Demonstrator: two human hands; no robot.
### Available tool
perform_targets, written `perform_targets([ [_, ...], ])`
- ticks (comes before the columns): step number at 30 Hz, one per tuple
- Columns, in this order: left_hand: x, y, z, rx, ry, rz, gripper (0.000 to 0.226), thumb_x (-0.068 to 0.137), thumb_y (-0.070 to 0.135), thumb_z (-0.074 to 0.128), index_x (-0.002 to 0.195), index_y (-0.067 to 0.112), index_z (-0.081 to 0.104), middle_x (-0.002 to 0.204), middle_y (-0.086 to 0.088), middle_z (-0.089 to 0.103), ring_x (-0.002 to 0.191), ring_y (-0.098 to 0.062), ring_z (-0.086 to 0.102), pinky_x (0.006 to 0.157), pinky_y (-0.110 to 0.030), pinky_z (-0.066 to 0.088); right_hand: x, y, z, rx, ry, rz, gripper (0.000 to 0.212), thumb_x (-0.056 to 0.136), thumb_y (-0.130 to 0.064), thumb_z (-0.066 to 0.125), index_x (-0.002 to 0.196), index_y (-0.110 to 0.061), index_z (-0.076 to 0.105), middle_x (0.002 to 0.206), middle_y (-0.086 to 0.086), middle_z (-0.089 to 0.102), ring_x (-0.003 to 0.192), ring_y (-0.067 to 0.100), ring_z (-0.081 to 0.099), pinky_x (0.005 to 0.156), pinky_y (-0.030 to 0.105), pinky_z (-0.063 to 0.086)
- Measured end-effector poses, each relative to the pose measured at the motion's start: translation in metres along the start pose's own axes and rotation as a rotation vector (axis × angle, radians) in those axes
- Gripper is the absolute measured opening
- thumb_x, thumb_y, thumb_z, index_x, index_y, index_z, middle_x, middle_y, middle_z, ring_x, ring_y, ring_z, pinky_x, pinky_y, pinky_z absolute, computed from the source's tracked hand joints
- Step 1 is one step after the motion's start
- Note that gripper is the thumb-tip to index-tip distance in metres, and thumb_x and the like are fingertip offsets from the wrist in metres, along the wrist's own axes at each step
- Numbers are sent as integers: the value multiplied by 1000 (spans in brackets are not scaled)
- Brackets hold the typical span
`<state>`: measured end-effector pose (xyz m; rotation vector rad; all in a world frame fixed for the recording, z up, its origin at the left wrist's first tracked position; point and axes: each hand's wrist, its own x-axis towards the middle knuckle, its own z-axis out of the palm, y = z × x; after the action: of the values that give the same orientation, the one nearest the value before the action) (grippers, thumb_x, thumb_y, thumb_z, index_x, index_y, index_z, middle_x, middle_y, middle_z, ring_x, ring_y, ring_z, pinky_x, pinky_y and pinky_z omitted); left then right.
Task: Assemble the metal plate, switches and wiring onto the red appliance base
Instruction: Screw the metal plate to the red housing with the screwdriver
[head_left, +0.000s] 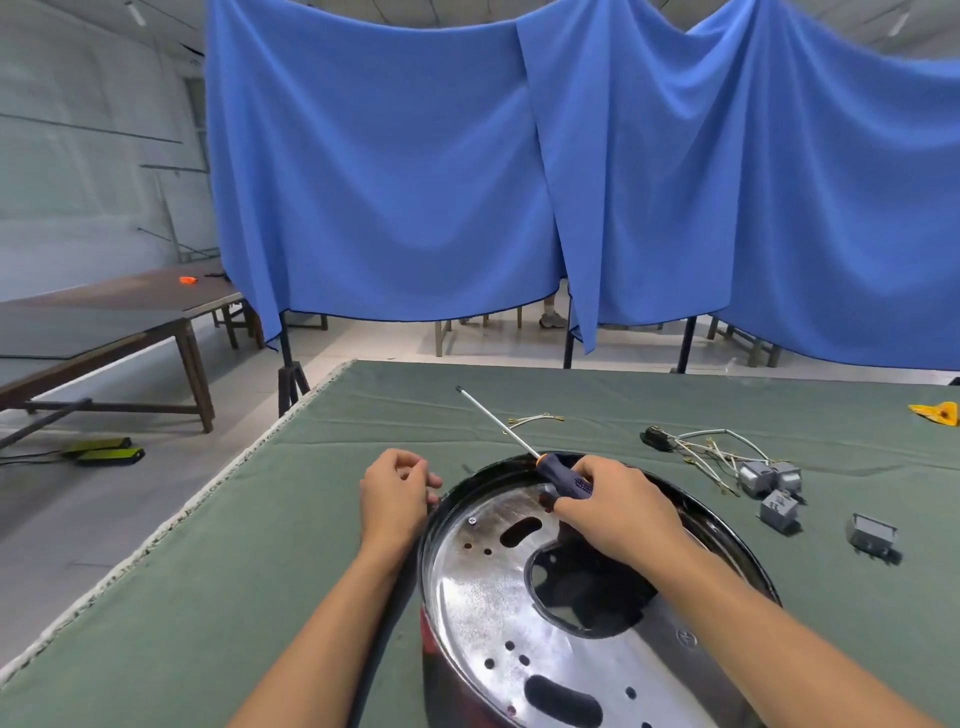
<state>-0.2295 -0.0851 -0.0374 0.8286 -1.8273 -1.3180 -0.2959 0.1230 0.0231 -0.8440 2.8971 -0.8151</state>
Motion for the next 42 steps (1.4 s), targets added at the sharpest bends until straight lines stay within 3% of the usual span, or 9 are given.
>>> perform_targets([
  [3,-15,5,-10,-299,77,-147,12,94,3,42,85,7,48,78,-16,69,43,-13,57,40,-23,44,-4,1,0,-11,2,-17,15,79,-35,60,76,-28,47,68,-12,53,65,13,50,49,26,28],
  [8,-31,26,-32,-730,96,-275,11,101,4,33,101,0,43,84,-18,68,55,-19,69,47,-26,55,-11,1,-5,-52,49,-131,9,81,-35,62,82,-28,55,69,-11,56,67,14,52,48,25,29],
  [10,-33,31,-40,-909,68,-368,14,101,3,30,107,-2,41,92,-22,67,66,-24,71,55,-30,57,-15,-1,-5,-124,107,-245,13,83,-39,61,93,-31,60,79,-11,62,76,15,57,53,26,33],
  [13,-32,30,-49,-1086,49,-464,20,103,4,27,109,-5,43,112,-24,60,95,-34,62,80,-37,49,-20,-4,-3,-196,150,-426,28,85,-42,58,113,-41,57,101,-17,63,95,12,60,67,27,39],
  [17,-25,24,-61,-1235,69,-524,28,104,8,25,109,-8,47,123,-22,57,117,-33,55,89,-40,45,-23,-12,-1,-191,127,-559,36,82,-36,57,115,-47,58,92,-19,59,88,7,57,63,22,38],
  [24,-19,21,-72,-1327,22,-514,36,104,8,24,93,-9,54,118,-19,59,110,-28,57,89,-41,45,-24,-13,-2,-217,147,-543,35,78,-37,59,111,-50,62,83,-16,58,81,7,55,62,23,40],
  [32,-24,24,-71,-1291,-16,-495,32,105,9,26,97,-9,52,112,-21,60,100,-31,59,89,-43,45,-27,-17,-2,-284,132,-564,36,82,-38,57,116,-51,58,83,-18,52,81,6,54,56,17,31],
  [37,-24,25,-71,-1263,-19,-505,32,105,10,25,100,-10,50,113,-22,59,103,-32,58,90,-44,45,-28,-18,-3,-338,138,-558,31,83,-39,53,112,-50,57,81,-18,48,74,5,49,49,12,20],
  [42,-25,26,-69,-1231,-5,-473,31,105,11,26,120,-10,44,111,-24,61,94,-32,62,86,-44,47,-28,-18,-4,-330,129,-553,28,83,-39,54,108,-48,59,77,-17,46,70,5,44,49,12,20],
])
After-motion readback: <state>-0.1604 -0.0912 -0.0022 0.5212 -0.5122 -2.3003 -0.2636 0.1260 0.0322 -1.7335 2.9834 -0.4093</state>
